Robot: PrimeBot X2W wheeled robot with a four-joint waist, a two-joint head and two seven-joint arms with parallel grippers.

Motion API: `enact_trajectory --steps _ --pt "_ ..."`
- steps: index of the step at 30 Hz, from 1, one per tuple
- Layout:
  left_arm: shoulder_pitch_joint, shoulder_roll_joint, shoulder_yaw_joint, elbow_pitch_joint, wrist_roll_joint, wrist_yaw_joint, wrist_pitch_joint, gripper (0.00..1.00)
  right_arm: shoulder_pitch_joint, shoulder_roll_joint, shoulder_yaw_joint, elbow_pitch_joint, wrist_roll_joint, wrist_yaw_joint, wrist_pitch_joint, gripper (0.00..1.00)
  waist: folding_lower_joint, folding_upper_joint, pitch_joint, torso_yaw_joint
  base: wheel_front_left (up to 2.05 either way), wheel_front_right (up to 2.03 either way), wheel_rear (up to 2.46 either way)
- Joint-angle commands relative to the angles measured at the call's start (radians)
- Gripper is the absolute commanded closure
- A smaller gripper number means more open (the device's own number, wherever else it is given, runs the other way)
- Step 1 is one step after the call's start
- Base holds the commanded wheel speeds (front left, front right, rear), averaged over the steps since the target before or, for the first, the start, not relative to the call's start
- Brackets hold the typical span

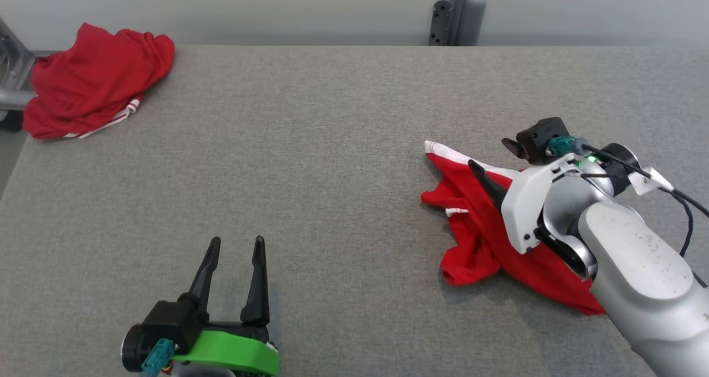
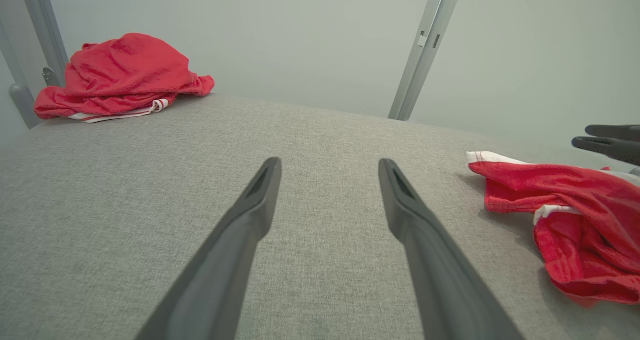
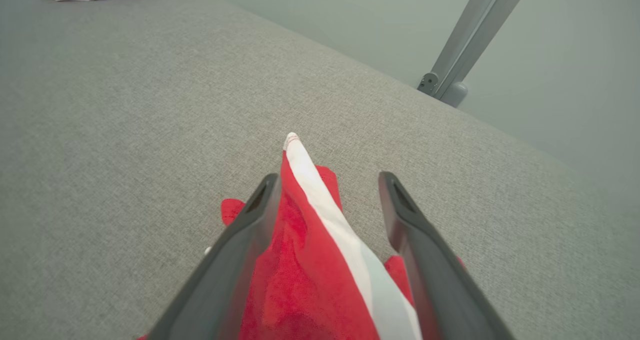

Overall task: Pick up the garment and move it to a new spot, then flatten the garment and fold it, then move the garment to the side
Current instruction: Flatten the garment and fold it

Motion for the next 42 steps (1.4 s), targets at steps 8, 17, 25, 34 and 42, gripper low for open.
enact_trajectory --steps 8,17,25,34,42 --pt "-0.032 0.001 -0.019 0.003 -0.027 0.013 -0.001 0.00 -0.136 -0.039 0.145 0.151 0.082 -0.001 0.210 0.36 0.0000 0.0000 0.055 0.112 0.00 0.00 0.00" --pt "-0.021 0.001 -0.009 -0.001 -0.021 0.020 -0.001 0.00 -0.182 -0.043 0.206 0.160 0.110 -0.001 0.168 1.00 0.0000 0.0000 0.044 0.102 0.00 0.00 0.00" --pt "-0.005 0.001 0.013 0.000 0.004 0.008 -0.001 0.00 -0.125 -0.040 0.280 -0.012 0.130 -0.001 0.037 1.00 0.0000 0.0000 0.016 0.052 0.00 0.00 0.00" --pt "0.007 0.001 0.035 -0.003 0.029 -0.003 -0.001 0.00 0.047 0.017 0.367 -0.199 0.123 -0.001 -0.046 1.00 0.0000 0.0000 -0.004 0.007 0.00 0.00 0.00" --pt "-0.009 0.001 0.036 0.002 0.029 -0.011 -0.001 0.00 0.092 0.087 0.416 -0.088 0.126 -0.001 -0.149 1.00 0.0000 0.0000 0.008 -0.002 0.00 0.00 0.00"
